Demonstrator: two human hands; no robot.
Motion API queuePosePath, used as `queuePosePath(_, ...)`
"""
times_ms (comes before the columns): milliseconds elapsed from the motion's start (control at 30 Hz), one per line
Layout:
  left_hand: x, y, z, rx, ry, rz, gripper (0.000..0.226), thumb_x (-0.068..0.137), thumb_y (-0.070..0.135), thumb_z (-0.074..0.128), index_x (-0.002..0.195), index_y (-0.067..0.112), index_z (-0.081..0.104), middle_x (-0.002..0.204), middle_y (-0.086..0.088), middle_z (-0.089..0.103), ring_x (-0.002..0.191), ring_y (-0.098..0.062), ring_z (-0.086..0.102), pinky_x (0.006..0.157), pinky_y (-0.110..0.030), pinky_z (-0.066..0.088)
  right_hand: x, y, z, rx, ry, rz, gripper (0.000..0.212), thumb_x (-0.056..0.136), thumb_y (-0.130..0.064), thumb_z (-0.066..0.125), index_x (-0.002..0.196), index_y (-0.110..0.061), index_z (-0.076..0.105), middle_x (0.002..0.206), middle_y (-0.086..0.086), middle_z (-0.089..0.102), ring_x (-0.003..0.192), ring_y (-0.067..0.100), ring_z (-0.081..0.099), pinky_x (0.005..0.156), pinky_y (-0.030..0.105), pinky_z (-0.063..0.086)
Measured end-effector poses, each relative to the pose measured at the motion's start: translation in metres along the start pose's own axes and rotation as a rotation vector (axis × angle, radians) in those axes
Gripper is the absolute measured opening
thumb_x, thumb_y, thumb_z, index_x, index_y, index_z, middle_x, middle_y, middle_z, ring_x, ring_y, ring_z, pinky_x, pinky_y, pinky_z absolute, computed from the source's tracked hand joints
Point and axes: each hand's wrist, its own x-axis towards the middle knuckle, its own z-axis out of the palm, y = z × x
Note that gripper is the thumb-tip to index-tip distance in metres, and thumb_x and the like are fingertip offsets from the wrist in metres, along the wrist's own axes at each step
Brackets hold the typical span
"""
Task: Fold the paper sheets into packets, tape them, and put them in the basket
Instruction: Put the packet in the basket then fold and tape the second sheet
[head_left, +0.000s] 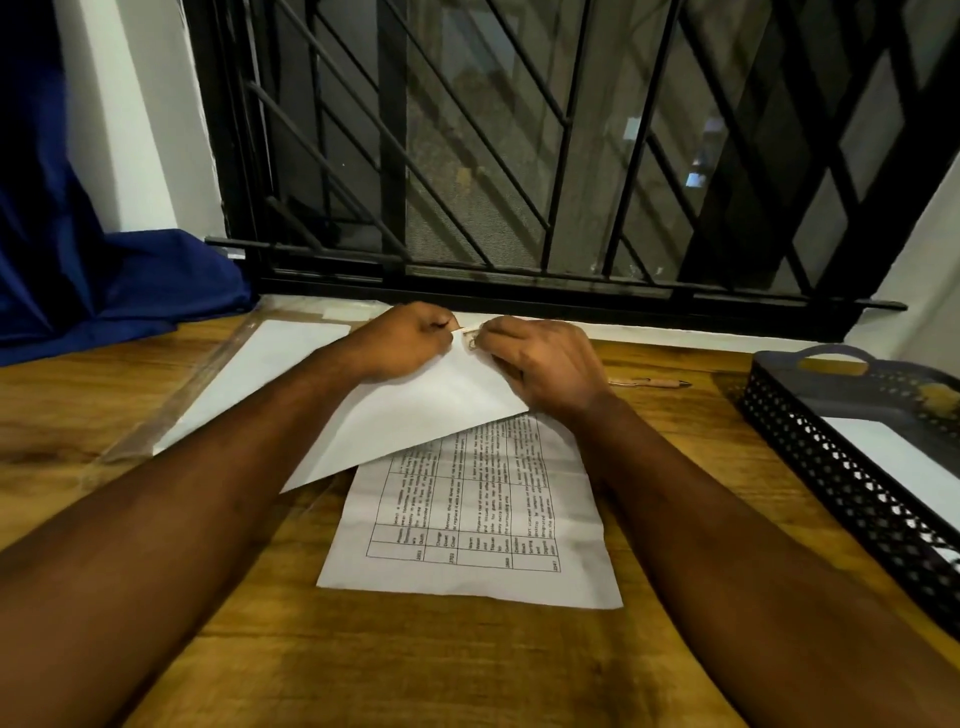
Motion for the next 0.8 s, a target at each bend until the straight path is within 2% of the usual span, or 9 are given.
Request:
queuePosePath(100, 0.0007, 0.0004, 0.0002, -0.013, 0.016, 0.038, 0.021, 0.101, 0.021, 0.055, 0.088, 0.024, 0.071, 0.079, 0.002, 0.066, 0.076, -0.015, 0.059, 0.077, -0.037, 0.049, 0.0016, -0.0024, 0.0013, 0.002, 0.005, -0.002, 0.018, 0.103, -0.025, 0.063, 0.116, -0.021, 0.075, 0.124, -0.003, 0.073, 0.086, 0.029, 0.074, 0.06, 0.037, 0.055)
queuePosePath(233, 0.0004, 0.0008, 0.0012, -0.032, 0.05, 0.057, 0.022, 0.102, 0.019, 0.054, 0.087, 0.019, 0.071, 0.074, 0.005, 0.064, 0.073, -0.011, 0.057, 0.074, -0.033, 0.045, 0.0029, -0.0054, 0.0004, 0.007, 0.023, -0.012, 0.021, 0.105, -0.029, 0.058, 0.114, -0.021, 0.076, 0.121, -0.004, 0.075, 0.088, 0.029, 0.074, 0.063, 0.04, 0.057)
queuePosePath(333, 0.0006, 0.0005, 0.0033, -0.041, 0.066, 0.046, 0.022, 0.103, 0.024, 0.053, 0.091, 0.017, 0.071, 0.081, -0.004, 0.069, 0.078, -0.018, 0.062, 0.079, -0.041, 0.05, 0.0028, -0.0054, 0.0001, 0.005, 0.027, -0.004, 0.021, 0.105, -0.028, 0.058, 0.113, -0.019, 0.075, 0.12, -0.002, 0.075, 0.087, 0.029, 0.074, 0.065, 0.041, 0.057)
queuePosePath(433, -0.0001, 0.0004, 0.0047, -0.059, 0.085, 0.032, 0.025, 0.104, 0.029, 0.051, 0.094, 0.019, 0.071, 0.089, -0.003, 0.071, 0.091, -0.023, 0.067, 0.088, -0.043, 0.051, 0.002, -0.006, 0.0008, 0.007, 0.025, 0.005, 0.018, 0.104, -0.025, 0.061, 0.114, -0.018, 0.075, 0.119, -0.001, 0.075, 0.086, 0.029, 0.073, 0.066, 0.041, 0.057)
queuePosePath(533, -0.0012, 0.0034, 0.0053, -0.088, 0.111, 0.03, 0.027, 0.104, 0.031, 0.05, 0.093, 0.021, 0.072, 0.089, -0.001, 0.072, 0.092, -0.022, 0.067, 0.088, -0.042, 0.05, 0.0022, -0.0069, -0.0007, 0.011, 0.035, 0.01, 0.018, 0.104, -0.024, 0.061, 0.112, -0.016, 0.075, 0.116, 0.001, 0.076, 0.084, 0.03, 0.073, 0.065, 0.041, 0.056)
queuePosePath(667, -0.0002, 0.0032, 0.0069, -0.098, 0.121, 0.028, 0.028, 0.103, 0.034, 0.055, 0.09, 0.017, 0.073, 0.087, -0.008, 0.072, 0.091, -0.03, 0.067, 0.087, -0.052, 0.053, 0.003, -0.0089, -0.0024, 0.003, 0.052, 0.004, 0.014, 0.103, -0.022, 0.065, 0.111, -0.016, 0.076, 0.112, 0.0, 0.077, 0.081, 0.027, 0.072, 0.063, 0.037, 0.054)
queuePosePath(800, 0.0006, 0.0023, 0.0078, -0.109, 0.106, 0.038, 0.017, 0.1, 0.031, 0.063, 0.091, 0.024, 0.076, 0.086, 0.005, 0.075, 0.089, -0.018, 0.07, 0.088, -0.044, 0.056, 0.0039, -0.0093, 0.0007, 0.011, 0.038, 0.007, 0.013, 0.101, -0.02, 0.064, 0.108, -0.016, 0.075, 0.104, 0.001, 0.075, 0.077, 0.026, 0.068, 0.061, 0.036, 0.052)
